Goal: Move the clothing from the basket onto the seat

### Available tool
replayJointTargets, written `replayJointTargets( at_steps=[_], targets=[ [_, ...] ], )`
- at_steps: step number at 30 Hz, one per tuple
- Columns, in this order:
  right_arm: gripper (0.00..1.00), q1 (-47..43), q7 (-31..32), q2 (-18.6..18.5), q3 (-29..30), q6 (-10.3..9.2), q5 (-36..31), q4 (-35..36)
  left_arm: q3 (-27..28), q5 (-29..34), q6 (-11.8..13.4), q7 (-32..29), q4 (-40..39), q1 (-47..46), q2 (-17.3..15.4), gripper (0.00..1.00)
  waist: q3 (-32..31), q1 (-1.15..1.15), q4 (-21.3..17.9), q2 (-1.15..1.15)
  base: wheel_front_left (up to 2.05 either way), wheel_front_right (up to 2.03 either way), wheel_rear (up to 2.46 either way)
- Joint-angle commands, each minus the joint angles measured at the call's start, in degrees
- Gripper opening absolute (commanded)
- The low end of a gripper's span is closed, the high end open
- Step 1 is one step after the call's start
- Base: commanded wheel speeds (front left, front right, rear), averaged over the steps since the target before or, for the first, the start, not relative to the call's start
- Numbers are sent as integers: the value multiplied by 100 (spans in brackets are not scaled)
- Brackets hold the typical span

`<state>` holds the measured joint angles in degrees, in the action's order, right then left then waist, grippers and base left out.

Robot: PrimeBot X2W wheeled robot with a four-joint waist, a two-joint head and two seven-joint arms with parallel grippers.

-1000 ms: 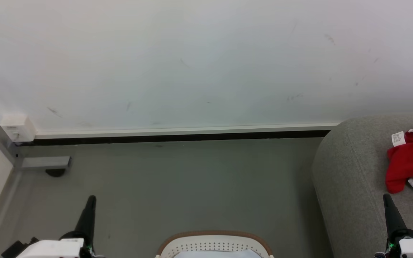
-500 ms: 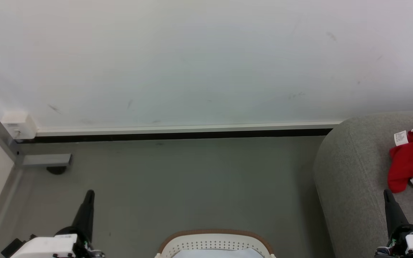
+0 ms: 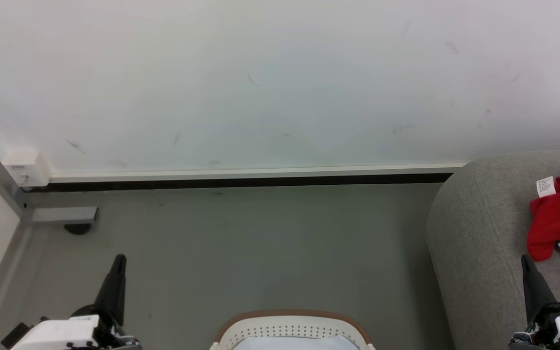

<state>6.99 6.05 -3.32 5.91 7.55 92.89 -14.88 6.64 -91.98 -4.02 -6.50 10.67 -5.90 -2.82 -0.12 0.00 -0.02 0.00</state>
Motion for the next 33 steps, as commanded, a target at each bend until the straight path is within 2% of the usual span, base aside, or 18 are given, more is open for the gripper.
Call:
replayJointTargets(
  at_steps=[1,33],
  targets=[
    [0,60,15,-32,9,-12,18,15,18,-70,-27,-23,-14,-52,-9,0,0,0,0,0,0,0,0],
    [0,53,-34,-67,-42,-12,62,19,17,-70,-27,-23,-15,-51,-10,0,0,0,0,0,0,0,0]
  ],
)
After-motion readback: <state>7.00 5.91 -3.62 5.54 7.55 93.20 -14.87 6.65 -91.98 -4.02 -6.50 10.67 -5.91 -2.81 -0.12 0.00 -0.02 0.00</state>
